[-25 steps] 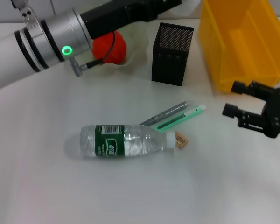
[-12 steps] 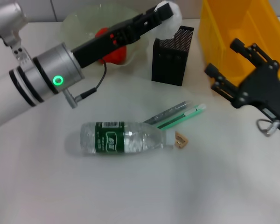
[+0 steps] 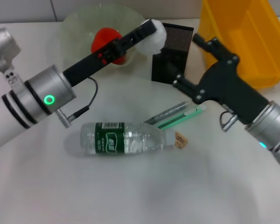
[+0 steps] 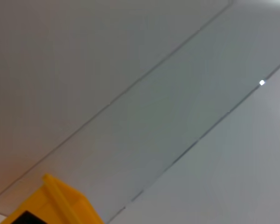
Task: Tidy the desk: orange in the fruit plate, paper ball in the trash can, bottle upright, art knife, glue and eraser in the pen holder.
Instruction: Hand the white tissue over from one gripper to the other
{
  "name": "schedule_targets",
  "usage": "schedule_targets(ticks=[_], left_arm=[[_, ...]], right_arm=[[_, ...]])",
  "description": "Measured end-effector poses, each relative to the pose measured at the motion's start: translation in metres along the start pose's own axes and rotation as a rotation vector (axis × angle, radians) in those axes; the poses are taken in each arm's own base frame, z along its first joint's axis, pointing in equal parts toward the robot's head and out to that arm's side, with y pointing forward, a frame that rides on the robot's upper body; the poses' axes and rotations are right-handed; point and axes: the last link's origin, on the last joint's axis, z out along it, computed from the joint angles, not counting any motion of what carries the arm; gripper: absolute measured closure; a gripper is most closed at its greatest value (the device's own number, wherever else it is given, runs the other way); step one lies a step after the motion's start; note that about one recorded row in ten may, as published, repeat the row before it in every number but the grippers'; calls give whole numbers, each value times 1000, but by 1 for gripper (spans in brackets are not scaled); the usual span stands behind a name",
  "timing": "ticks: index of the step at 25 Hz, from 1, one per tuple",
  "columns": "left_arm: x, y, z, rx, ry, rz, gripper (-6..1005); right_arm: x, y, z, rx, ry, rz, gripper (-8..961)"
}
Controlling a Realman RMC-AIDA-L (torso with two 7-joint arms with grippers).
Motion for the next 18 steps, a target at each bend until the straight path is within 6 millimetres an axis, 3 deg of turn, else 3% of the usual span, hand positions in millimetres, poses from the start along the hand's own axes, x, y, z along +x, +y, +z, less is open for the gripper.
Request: schedule_targets(ticks=[18], left_arm=[[-9, 3, -6, -7, 48, -95, 453]], right_arm=[[-3, 10, 29, -62, -5, 25, 211]])
